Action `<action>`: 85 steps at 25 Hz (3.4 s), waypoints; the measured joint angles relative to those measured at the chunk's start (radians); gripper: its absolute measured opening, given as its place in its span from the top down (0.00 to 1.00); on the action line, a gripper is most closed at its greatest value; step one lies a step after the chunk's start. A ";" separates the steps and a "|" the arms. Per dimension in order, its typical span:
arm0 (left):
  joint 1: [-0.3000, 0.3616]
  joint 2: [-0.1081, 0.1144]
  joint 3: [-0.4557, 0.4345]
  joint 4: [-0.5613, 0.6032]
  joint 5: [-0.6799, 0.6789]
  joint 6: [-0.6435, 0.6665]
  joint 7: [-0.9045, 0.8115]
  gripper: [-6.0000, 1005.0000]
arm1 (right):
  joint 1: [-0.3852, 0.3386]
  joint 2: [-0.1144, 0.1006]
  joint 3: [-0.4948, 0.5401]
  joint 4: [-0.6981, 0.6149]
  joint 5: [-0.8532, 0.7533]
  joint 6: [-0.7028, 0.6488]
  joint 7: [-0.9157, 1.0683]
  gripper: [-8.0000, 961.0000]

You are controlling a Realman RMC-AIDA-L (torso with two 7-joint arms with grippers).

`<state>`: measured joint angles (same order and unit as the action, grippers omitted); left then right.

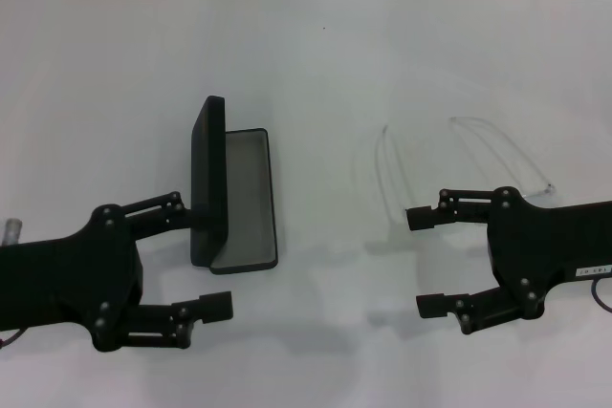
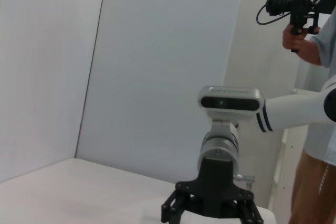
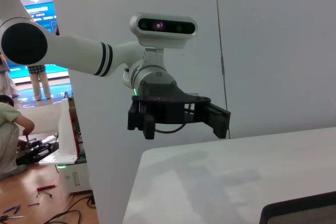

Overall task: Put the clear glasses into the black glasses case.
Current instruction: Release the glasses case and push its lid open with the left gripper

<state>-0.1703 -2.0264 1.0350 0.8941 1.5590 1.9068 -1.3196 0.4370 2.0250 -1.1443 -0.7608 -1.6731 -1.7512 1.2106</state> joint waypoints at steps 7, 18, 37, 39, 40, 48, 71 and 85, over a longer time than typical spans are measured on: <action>0.000 -0.011 -0.038 0.000 -0.003 0.000 0.005 0.11 | -0.002 0.000 -0.008 0.000 0.001 0.000 0.000 0.09; -0.012 -0.031 -0.038 0.008 -0.015 0.002 -0.010 0.11 | -0.002 0.000 -0.008 0.016 0.003 0.004 0.003 0.09; -0.329 -0.050 -0.016 0.645 0.608 -0.246 -1.221 0.12 | -0.018 -0.002 0.003 0.060 0.009 0.022 0.001 0.09; -0.366 -0.053 0.039 0.712 0.758 -0.236 -1.350 0.12 | -0.019 -0.003 0.003 0.063 0.015 0.029 0.000 0.09; -0.373 -0.050 0.060 0.717 0.778 -0.234 -1.374 0.12 | -0.020 -0.003 0.003 0.064 0.018 0.030 0.000 0.09; -0.457 -0.052 0.308 0.668 1.055 -0.215 -1.554 0.13 | -0.013 -0.003 0.001 0.075 0.027 0.042 0.000 0.09; -0.571 -0.058 0.338 0.392 1.091 -0.320 -1.576 0.16 | -0.013 0.000 -0.008 0.075 0.030 0.055 -0.002 0.09; -0.563 -0.058 0.343 0.394 1.106 -0.342 -1.543 0.27 | -0.011 0.000 -0.008 0.078 0.030 0.065 -0.002 0.09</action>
<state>-0.7334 -2.0847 1.3784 1.2883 2.6652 1.5650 -2.8621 0.4259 2.0248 -1.1520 -0.6832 -1.6429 -1.6859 1.2087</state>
